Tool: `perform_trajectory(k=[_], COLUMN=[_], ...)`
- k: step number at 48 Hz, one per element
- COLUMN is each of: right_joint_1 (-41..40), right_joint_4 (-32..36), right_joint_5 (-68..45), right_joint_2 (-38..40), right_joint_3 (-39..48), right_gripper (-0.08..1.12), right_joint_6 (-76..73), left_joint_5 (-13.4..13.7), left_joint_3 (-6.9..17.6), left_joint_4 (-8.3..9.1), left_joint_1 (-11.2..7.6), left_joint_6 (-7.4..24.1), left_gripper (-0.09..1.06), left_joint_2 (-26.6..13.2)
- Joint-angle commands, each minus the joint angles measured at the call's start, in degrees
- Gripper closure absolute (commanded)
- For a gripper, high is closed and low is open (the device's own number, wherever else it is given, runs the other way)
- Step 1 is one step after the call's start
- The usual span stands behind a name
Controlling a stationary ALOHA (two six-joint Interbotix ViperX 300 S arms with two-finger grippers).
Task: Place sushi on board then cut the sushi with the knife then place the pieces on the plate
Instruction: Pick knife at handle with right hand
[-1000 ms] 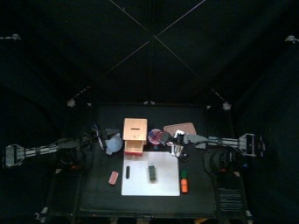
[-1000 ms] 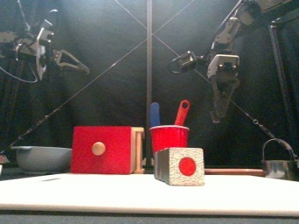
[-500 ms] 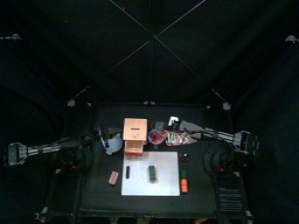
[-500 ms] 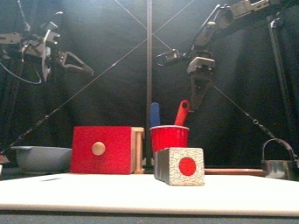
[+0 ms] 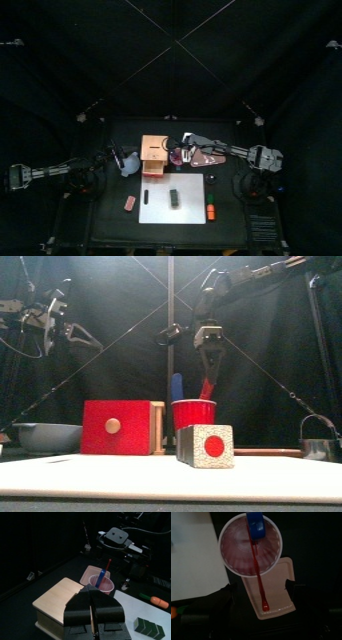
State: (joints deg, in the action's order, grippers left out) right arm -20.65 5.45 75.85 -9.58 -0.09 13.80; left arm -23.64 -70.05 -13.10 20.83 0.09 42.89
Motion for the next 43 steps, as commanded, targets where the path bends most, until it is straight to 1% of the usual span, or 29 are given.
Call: perform_trajectory(k=[1,6,13,19,33,38,43], right_joint_1=[0.0,0.0,0.18,0.79,2.2,2.99,3.78], right_joint_4=[0.0,0.35,2.99,4.39,3.96,4.13,4.31], right_joint_5=[1.14,1.32,1.93,2.81,2.9,3.08,3.25], right_joint_2=[0.79,0.53,0.26,-0.35,-0.44,-0.44,-0.53], right_joint_3=[-2.29,-2.99,-3.43,-3.08,-3.87,-4.48,-5.45], right_gripper=[0.06,0.14,0.24,0.29,0.31,0.31,0.31], right_joint_6=[0.09,0.18,0.44,0.53,0.53,0.44,0.44], left_joint_5=[-0.44,-0.44,-0.35,-0.35,-0.35,-0.35,-0.35], left_joint_3=[0.26,0.09,0.09,0.09,0.18,0.18,0.18], left_joint_4=[0.09,0.0,0.0,0.0,0.0,-0.44,-0.53], left_joint_1=[0.26,0.18,-0.09,-0.09,-0.18,-0.18,-0.09], left_joint_6=[-0.09,-0.18,-0.18,-0.18,-0.26,-0.26,-0.26], left_gripper=[0.93,0.93,0.93,0.93,0.93,0.93,0.93], left_joint_2=[-0.18,0.0,0.35,0.35,0.35,0.35,0.35])
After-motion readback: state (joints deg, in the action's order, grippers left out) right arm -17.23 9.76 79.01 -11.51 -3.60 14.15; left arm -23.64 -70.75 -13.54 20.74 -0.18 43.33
